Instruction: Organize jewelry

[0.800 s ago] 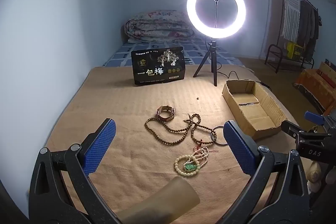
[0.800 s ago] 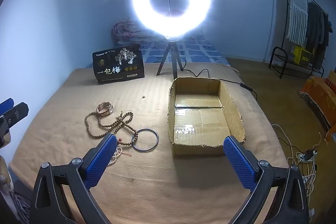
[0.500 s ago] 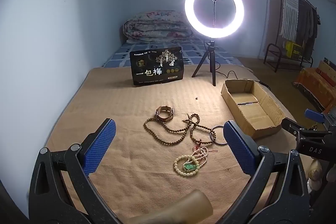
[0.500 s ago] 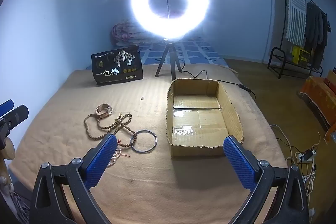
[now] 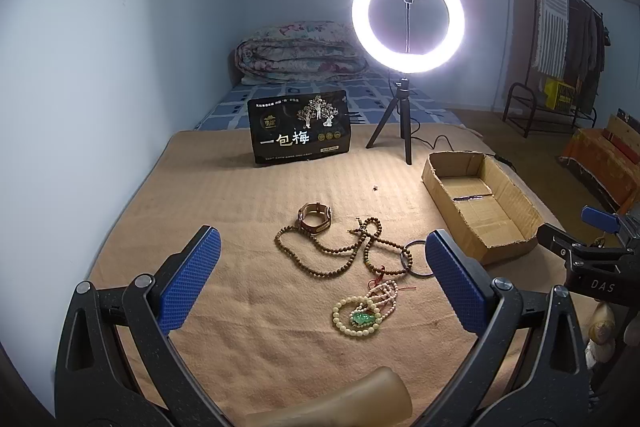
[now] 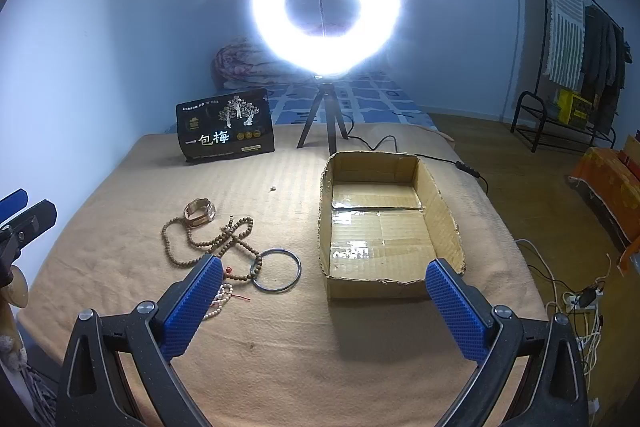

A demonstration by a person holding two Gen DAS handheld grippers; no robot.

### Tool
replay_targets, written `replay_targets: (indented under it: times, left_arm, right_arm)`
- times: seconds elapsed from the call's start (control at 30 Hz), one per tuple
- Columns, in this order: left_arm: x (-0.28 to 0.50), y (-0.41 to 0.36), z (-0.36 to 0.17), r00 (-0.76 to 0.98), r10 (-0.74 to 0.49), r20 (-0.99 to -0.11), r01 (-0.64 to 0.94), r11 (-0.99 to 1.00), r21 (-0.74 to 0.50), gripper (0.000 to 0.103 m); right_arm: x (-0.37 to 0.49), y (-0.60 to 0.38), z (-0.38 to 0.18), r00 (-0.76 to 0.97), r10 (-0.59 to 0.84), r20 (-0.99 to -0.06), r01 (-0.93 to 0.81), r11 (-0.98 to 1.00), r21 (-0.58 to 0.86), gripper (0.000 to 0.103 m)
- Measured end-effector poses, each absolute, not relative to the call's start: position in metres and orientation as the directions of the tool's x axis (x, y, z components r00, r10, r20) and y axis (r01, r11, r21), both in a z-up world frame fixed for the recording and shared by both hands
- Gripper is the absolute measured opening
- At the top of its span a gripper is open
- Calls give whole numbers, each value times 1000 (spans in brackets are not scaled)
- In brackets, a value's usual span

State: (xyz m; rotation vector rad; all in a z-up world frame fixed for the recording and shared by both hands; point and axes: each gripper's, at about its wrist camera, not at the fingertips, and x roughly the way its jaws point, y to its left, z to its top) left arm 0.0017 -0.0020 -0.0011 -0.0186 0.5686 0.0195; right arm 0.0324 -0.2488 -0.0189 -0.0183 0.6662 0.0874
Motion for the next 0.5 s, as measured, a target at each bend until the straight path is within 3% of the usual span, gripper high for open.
replay_targets:
  times: [0.5]
  left_arm:
    - [0, -1, -1, 844, 13, -537, -24, 1000, -14, 103]
  right_arm:
    - [32, -249, -19, 783, 75, -617, -87, 996, 12, 102]
